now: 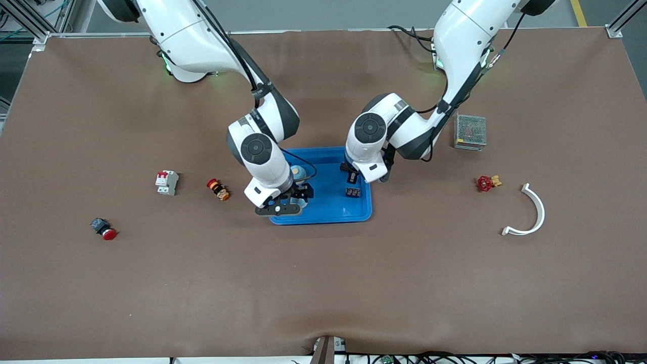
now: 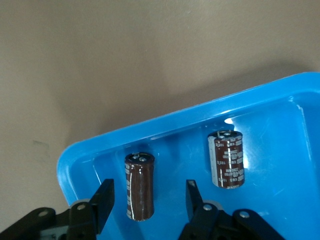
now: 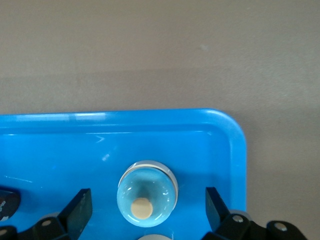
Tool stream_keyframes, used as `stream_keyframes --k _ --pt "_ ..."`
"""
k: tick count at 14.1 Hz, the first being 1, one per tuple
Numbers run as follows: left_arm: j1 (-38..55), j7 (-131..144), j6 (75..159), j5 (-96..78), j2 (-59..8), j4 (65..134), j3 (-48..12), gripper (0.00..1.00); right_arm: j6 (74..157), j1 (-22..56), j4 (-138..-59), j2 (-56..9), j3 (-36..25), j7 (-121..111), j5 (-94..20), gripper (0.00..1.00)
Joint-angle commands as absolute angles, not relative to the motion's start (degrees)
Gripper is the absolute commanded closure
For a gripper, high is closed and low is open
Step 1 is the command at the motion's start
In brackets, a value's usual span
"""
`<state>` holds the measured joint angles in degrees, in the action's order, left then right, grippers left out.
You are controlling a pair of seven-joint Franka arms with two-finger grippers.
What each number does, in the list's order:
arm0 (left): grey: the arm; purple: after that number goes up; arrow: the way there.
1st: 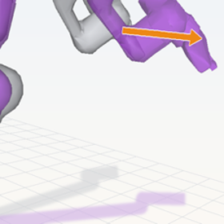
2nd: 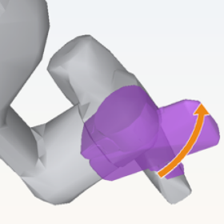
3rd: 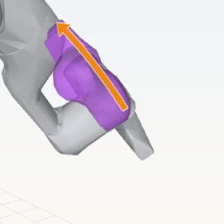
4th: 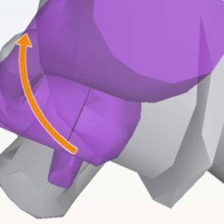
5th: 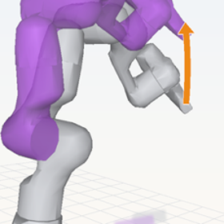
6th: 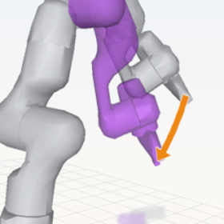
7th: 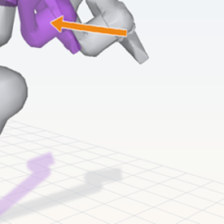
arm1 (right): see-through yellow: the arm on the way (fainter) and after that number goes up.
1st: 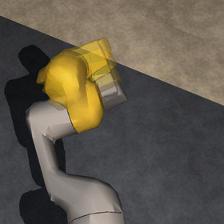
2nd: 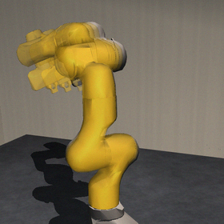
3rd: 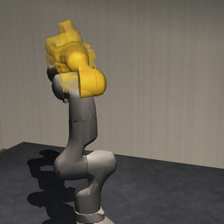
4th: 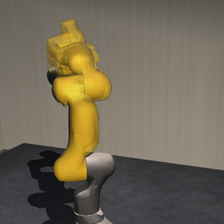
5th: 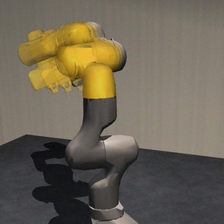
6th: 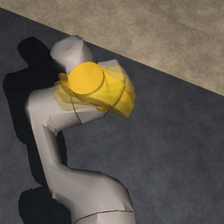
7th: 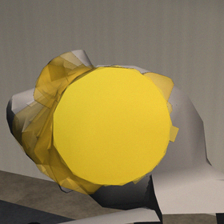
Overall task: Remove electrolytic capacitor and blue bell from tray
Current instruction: 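Grasp the brown capacitor with the left gripper while the right gripper grasps the bell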
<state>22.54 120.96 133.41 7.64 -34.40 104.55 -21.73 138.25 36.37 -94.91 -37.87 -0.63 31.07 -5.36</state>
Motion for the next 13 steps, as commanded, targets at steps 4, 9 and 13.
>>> stream_keyframes --k 4,9,13 --pt "24.0 124.9 135.8 8.9 -36.5 104.2 -21.7 0.37 138.3 36.9 -93.3 -40.7 -1.3 32.4 -0.9 0.00" --pt "24.7 126.3 134.7 8.9 -37.3 104.8 -21.7 0.55 140.2 38.1 -93.2 -42.4 -1.3 32.5 -1.1 0.00" --pt "24.5 127.2 134.6 8.9 -37.3 104.4 -21.6 1.00 140.5 38.5 -93.2 -43.1 -1.3 32.4 -1.0 0.00"
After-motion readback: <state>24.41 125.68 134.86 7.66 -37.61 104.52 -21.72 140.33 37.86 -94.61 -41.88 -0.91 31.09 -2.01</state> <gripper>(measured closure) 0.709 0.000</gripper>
